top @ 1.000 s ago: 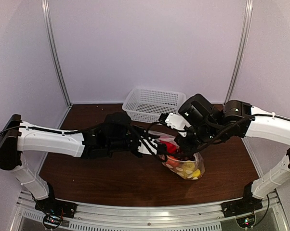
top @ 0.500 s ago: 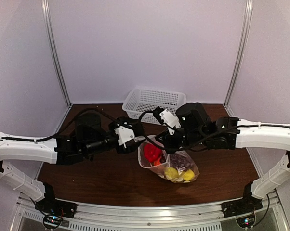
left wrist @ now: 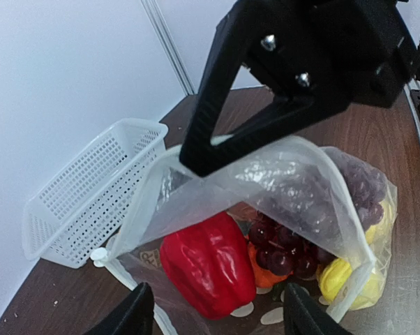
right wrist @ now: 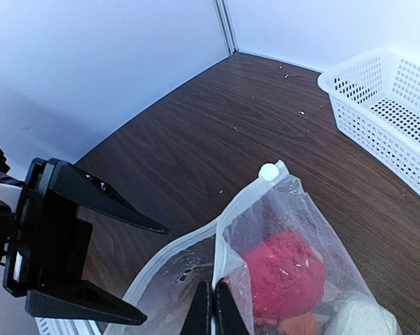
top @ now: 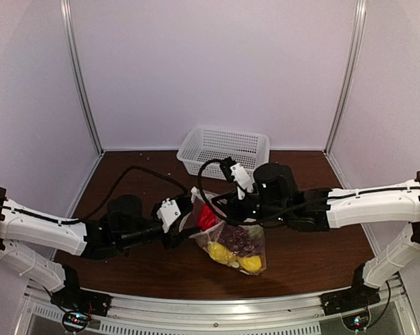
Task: Open the zip-top bag and remove the fake food
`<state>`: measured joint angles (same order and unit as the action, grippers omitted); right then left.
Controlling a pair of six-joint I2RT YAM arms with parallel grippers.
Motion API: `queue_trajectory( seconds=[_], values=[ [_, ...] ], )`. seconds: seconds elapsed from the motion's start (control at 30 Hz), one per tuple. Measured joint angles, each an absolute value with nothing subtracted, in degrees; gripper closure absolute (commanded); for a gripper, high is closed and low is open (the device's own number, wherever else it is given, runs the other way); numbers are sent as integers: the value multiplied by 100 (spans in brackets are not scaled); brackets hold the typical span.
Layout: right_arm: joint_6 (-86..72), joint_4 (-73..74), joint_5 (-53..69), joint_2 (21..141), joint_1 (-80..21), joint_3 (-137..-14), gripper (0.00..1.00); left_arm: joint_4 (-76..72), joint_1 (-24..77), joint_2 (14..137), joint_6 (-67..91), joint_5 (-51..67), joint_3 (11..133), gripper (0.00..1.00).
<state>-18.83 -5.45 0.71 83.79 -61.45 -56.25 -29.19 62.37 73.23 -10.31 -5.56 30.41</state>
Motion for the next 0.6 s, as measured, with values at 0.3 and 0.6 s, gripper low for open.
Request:
queue_trajectory(
  seconds=[0.3, 0.6],
  values=[
    [-2139, -1098, 93, 7961, -6136, -4794, 100, -3192, 6237, 7690, -1214, -357, 3046, 48],
    [-2324, -1535, 108, 7800, -6136, -4499, 100, -3059, 6237, 8571, -1275, -493, 3468, 29]
  ],
)
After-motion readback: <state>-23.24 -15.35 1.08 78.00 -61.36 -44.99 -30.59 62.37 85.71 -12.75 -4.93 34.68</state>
